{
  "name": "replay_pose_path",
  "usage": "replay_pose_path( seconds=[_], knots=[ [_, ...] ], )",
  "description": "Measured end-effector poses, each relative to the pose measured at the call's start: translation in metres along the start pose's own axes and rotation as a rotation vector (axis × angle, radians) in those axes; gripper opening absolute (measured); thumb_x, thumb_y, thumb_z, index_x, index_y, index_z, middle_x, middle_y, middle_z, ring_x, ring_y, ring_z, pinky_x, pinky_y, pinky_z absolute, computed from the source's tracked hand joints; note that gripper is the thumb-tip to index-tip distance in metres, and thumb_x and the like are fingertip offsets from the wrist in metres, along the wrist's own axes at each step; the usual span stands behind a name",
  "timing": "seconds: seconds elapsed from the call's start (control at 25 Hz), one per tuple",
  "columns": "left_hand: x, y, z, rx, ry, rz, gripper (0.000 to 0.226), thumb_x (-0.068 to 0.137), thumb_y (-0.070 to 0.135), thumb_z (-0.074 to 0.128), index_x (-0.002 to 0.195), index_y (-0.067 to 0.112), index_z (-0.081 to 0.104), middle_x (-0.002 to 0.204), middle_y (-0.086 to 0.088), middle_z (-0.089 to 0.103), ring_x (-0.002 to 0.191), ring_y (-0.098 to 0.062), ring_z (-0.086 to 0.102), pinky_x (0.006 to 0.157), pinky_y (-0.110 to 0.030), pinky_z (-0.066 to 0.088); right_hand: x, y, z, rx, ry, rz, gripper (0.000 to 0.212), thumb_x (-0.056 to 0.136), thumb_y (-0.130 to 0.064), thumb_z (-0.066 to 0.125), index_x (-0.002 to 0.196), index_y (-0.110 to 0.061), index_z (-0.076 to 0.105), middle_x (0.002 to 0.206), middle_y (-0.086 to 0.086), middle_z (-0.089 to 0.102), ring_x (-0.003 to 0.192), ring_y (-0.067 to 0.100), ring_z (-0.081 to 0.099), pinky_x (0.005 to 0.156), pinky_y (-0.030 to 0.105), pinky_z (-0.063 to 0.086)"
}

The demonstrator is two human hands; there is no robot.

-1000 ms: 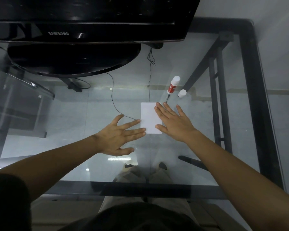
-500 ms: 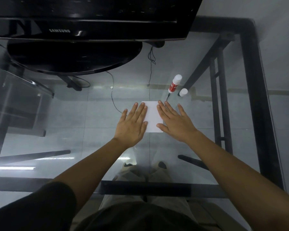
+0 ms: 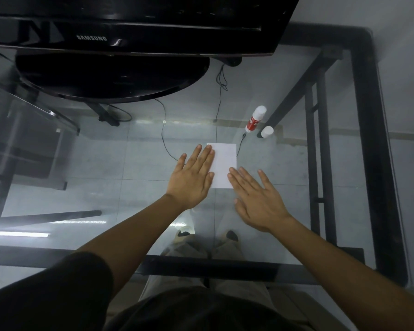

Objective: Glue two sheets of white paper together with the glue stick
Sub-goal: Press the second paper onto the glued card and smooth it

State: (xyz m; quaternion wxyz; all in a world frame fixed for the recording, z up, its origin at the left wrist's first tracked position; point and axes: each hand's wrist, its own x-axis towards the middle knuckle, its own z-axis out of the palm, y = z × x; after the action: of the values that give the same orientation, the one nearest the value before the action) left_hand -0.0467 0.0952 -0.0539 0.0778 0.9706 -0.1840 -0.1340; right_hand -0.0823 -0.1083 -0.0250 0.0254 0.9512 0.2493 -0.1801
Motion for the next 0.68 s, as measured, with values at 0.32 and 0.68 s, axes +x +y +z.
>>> replay_pose_path(
  seconds=[0.32, 0.68],
  knots=[
    [0.001, 0.0, 0.001, 0.008, 0.006, -0.003, 0.059, 0.095, 0.043, 0.002, 0.146, 0.016, -0.007, 0.158, -0.003, -0.002, 0.14, -0.014, -0.015, 0.114, -0.039, -0.004, 0.014, -0.002, 0.002, 0.051, 0.028, 0.008, 0.06, 0.09, -0.041, 0.007, 0.141, -0.017, -0.014, 0.155, 0.003, -0.006, 0.143, 0.016, -0.008, 0.11, 0.036, -0.017],
    [0.002, 0.0, 0.002, 0.006, 0.014, 0.005, 0.058, 0.095, 0.042, 0.005, 0.146, 0.015, -0.004, 0.158, -0.003, 0.0, 0.14, -0.014, -0.014, 0.114, -0.04, -0.003, 0.036, 0.016, -0.005, 0.058, 0.059, 0.062, 0.058, 0.095, -0.038, 0.013, 0.144, -0.016, -0.01, 0.157, 0.002, -0.004, 0.143, 0.017, -0.008, 0.11, 0.036, -0.015]
  ],
)
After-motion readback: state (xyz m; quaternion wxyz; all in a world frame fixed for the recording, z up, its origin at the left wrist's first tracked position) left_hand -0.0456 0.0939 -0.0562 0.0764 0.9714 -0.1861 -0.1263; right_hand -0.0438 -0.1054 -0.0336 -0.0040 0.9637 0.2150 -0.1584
